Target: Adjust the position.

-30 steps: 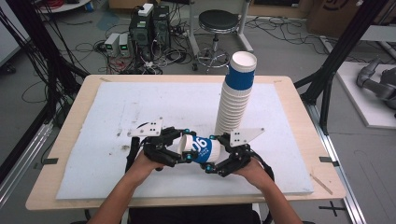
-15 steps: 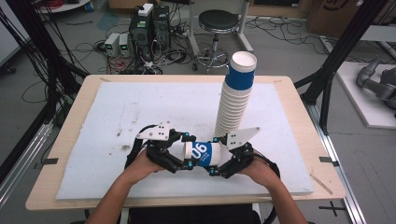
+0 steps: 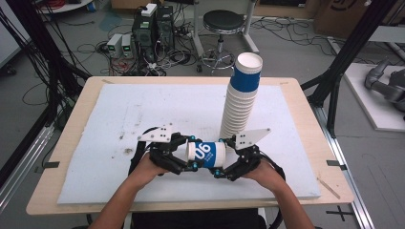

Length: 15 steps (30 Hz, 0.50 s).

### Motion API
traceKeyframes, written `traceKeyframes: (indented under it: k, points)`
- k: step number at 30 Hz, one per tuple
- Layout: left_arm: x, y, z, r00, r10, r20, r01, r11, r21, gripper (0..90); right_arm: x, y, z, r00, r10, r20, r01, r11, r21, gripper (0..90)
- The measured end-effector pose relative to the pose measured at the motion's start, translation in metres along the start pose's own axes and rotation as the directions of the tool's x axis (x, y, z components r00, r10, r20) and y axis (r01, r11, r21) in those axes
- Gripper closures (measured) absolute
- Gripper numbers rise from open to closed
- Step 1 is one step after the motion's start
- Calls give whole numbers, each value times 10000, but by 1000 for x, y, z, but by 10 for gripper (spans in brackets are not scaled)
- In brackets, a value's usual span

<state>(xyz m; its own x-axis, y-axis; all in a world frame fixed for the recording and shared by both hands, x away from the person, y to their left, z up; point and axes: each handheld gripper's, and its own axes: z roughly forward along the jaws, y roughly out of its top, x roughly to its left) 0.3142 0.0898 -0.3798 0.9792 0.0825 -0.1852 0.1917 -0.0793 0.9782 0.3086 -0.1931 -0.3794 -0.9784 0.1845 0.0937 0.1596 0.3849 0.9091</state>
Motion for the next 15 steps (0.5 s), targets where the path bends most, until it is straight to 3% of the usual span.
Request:
traceKeyframes:
  k: [3,6,10,15]
  points:
    - [1,-1,-1,9998,-143,108,148,9987,-481,272,-1,0,-4,9998,194,-66,-197,9989,-417,147]
    - [1,-3,1,9995,-220,247,230,9989,-409,272,-1,0,-5,9998,36,-174,-47,9980,-623,171]
    - [1,-7,4,9989,-409,248,401,9988,293,270,-1,0,-7,9985,-477,-263,474,9988,-130,188]
    - [-2,-7,7,10000,5,-60,1,9936,1131,256,-1,3,-11,9975,-683,-199,693,9961,553,203]
